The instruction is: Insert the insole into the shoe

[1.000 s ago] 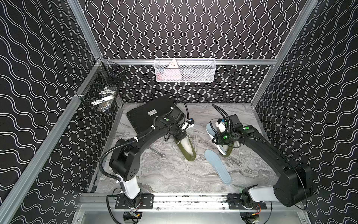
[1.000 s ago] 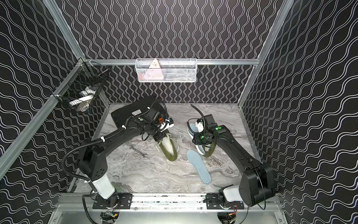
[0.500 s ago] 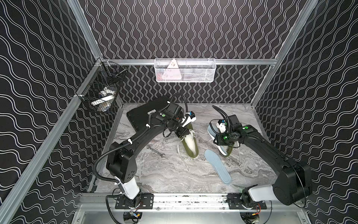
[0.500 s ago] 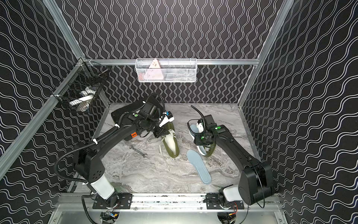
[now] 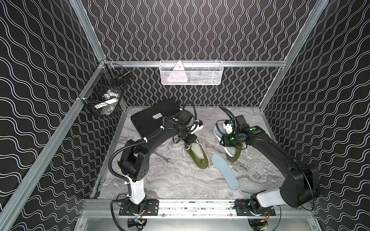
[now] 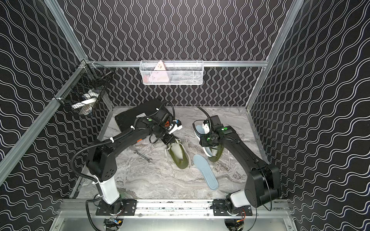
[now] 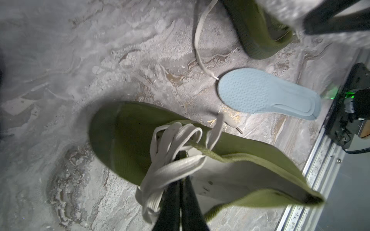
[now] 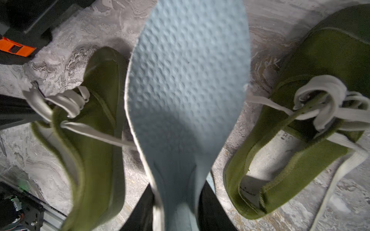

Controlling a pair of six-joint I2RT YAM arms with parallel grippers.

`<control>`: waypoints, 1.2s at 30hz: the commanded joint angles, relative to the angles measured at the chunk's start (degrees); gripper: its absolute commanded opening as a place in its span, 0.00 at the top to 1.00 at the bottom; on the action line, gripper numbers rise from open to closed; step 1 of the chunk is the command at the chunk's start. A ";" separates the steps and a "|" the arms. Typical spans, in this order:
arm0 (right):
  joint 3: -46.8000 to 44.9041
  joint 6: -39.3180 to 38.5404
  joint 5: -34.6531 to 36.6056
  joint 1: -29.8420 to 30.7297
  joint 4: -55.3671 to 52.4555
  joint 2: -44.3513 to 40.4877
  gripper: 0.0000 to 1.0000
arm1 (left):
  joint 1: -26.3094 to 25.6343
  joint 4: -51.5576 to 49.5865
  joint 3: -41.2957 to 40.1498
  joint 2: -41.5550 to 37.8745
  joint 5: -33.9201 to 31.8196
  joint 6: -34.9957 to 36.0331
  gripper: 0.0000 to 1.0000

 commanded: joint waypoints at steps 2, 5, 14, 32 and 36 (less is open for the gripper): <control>0.50 -1.98 1.56 -0.01 -1.40 -1.00 0.64 | 0.18 5.71 -2.21 -0.63 2.34 -5.35 1.00; 0.68 -2.54 1.94 0.03 -2.61 -1.22 0.65 | 0.49 8.24 -4.01 -1.35 5.86 -8.93 1.00; 3.39 -5.74 2.95 3.01 -11.66 -1.18 0.65 | 3.90 10.28 -5.29 0.01 15.36 -15.95 1.00; 10.03 -9.48 9.00 20.50 -25.90 3.91 0.65 | 6.58 27.33 -16.95 -2.04 27.00 -27.30 1.00; 9.21 -9.22 8.49 22.46 -27.01 4.42 0.65 | 6.67 28.02 -17.21 -1.68 27.56 -27.38 1.00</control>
